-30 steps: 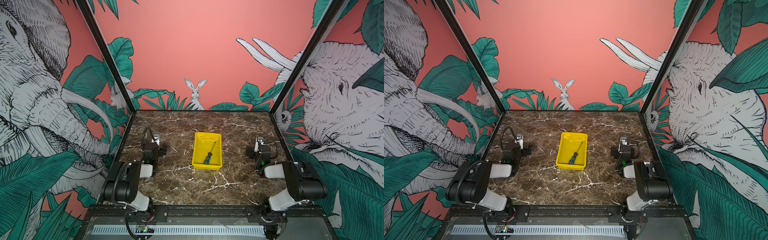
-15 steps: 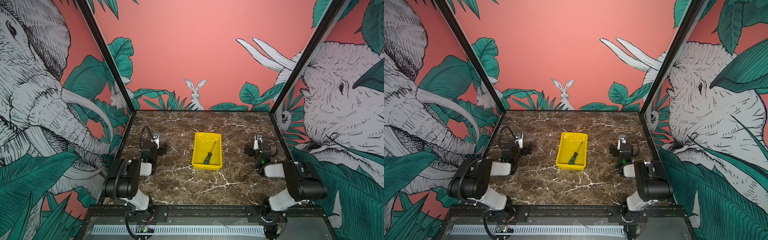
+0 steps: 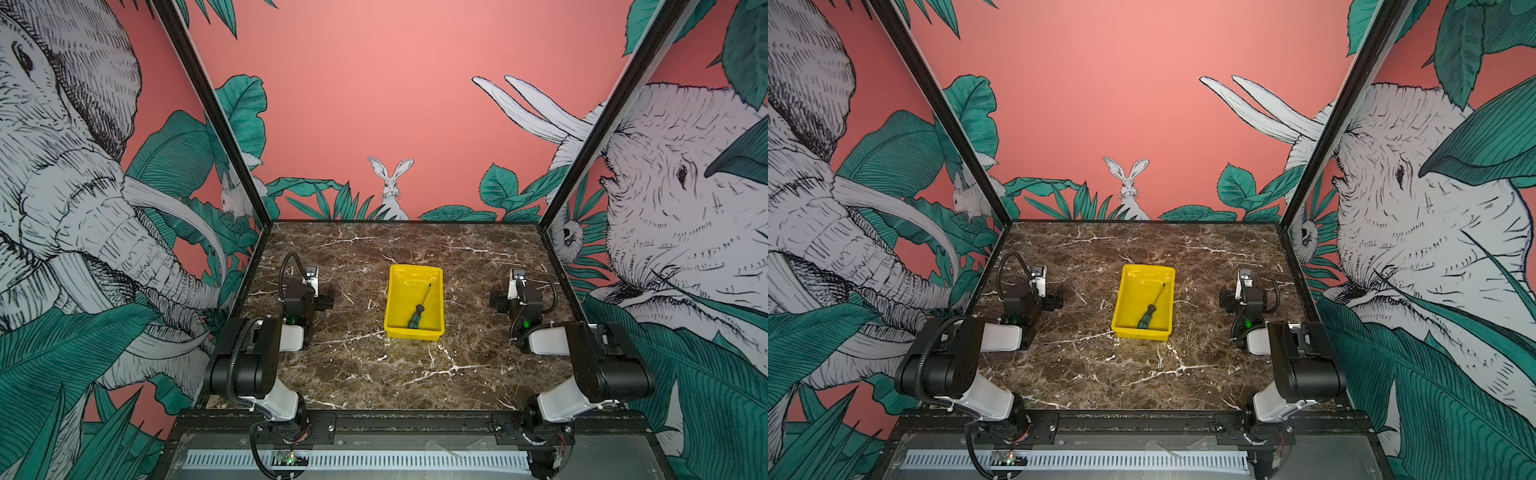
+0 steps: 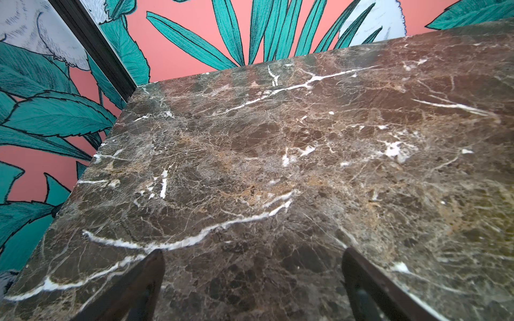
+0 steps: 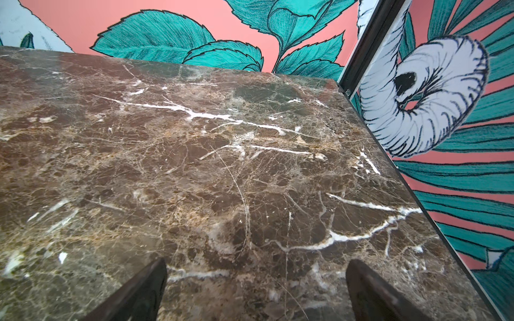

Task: Put the screwdriver in the bin
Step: Reset both arms

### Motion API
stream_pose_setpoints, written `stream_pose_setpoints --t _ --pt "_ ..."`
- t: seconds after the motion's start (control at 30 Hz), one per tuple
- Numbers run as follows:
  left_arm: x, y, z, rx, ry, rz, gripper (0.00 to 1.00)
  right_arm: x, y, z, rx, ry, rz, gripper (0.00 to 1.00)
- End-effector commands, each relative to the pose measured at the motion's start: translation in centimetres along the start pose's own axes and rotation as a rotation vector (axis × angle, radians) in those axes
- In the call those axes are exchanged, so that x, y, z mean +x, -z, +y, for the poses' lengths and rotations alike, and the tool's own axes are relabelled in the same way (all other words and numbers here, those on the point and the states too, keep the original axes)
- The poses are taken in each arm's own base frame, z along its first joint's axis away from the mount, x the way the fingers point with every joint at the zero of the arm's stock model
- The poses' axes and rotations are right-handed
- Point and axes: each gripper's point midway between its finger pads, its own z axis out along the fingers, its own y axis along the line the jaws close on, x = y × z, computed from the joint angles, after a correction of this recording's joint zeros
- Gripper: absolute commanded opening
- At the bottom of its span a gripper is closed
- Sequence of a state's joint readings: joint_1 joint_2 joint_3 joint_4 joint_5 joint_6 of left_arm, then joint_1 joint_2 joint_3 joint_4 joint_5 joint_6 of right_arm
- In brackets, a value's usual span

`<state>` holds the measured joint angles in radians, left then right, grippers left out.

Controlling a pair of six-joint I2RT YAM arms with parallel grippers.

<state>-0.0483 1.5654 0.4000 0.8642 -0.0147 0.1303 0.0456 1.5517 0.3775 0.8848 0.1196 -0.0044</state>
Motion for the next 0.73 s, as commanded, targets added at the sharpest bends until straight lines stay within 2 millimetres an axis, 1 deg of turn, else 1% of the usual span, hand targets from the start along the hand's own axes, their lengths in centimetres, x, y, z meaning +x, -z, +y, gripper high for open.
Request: stream_pose_setpoints --t 0.0,0.43,0.7 --pt "-1.11 -0.06 0.21 0.003 0.009 -0.026 1.0 -1.37 -0.1 -0.18 0.006 -0.007 -0.043 0.99" --pt "-1.09 -0.03 0.22 0.003 0.008 -0.025 1.0 -1.45 -0.05 -0.24 0.009 -0.006 -0.049 0.99" --pt "-1.11 -0.02 0.22 0.003 0.009 -0.026 1.0 -1.38 -0.11 0.15 -0.012 0.001 -0.045 0.99"
